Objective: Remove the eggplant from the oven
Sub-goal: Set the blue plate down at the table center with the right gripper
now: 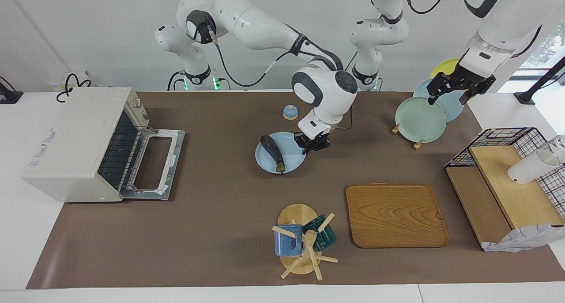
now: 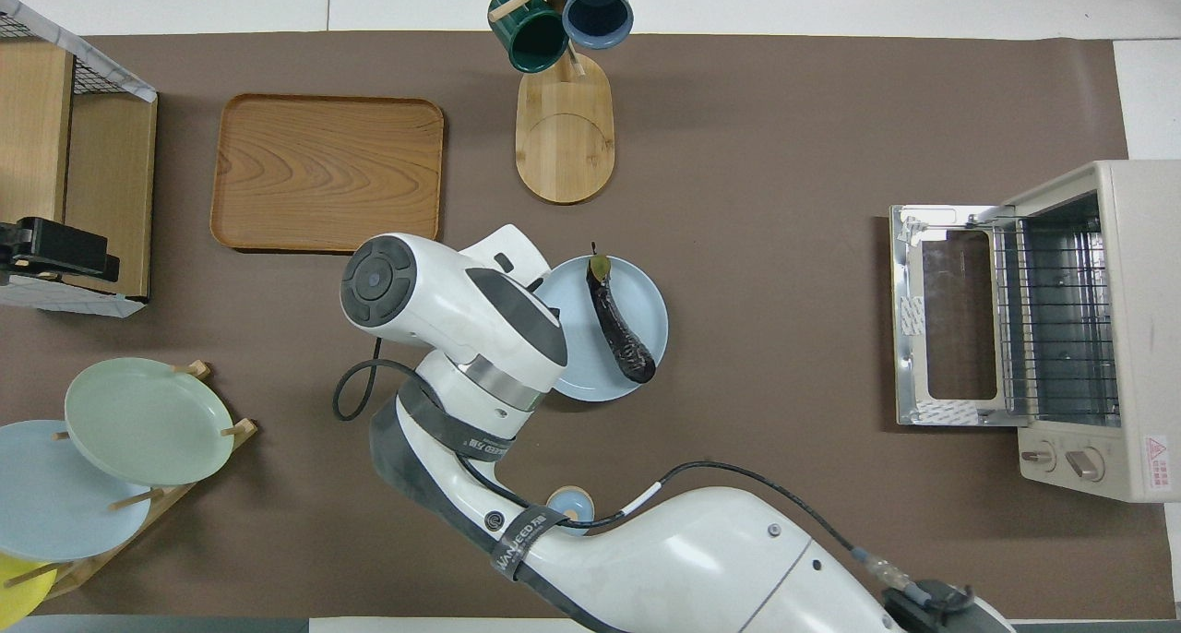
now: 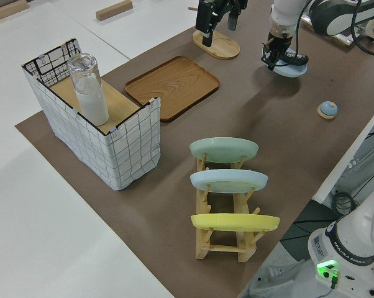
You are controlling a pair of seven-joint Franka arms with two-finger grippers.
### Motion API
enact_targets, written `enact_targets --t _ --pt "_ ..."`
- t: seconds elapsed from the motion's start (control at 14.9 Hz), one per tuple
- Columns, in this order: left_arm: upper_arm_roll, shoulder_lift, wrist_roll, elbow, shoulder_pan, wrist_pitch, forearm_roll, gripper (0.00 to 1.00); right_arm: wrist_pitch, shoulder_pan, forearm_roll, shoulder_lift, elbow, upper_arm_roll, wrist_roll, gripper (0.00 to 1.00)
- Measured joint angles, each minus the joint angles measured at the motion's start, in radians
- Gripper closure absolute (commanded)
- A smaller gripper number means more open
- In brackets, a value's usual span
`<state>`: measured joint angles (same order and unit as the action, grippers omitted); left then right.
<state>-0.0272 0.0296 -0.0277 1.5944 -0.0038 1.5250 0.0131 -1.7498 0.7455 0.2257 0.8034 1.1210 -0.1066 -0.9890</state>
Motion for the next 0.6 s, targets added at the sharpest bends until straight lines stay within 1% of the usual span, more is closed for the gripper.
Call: enact_targets --t 0.13,0.2,0.27,0.33,0.47,0.54,0.6 --pt "0.001 0.000 0.000 0.000 0.001 0.002 0.000 0.00 -0.008 0.024 0.003 0.049 -0.018 0.002 -0.022 1.00" --pt "0.001 0.000 0.000 0.000 0.001 0.003 0.000 0.00 0.003 0.025 0.004 0.052 -0.029 0.004 -0.022 0.69" --pt "0.001 0.000 0.000 0.000 0.002 0.003 0.000 0.00 0.006 0.020 0.003 0.049 -0.040 0.005 -0.023 0.47" --pt "0.001 0.000 0.000 0.000 0.002 0.004 0.000 0.00 0.005 0.010 0.002 0.043 -0.050 0.006 -0.023 0.43" --pt "0.001 0.000 0.000 0.000 0.004 0.005 0.000 0.00 0.004 -0.012 0.001 0.015 -0.071 0.006 -0.023 0.28" --pt "0.001 0.000 0.000 0.000 0.005 0.005 0.000 0.00 0.004 -0.019 0.001 -0.008 -0.077 0.006 -0.023 0.30" --pt "0.001 0.000 0.000 0.000 0.005 0.007 0.000 0.00 0.011 -0.023 0.000 -0.037 -0.081 0.006 -0.023 0.45"
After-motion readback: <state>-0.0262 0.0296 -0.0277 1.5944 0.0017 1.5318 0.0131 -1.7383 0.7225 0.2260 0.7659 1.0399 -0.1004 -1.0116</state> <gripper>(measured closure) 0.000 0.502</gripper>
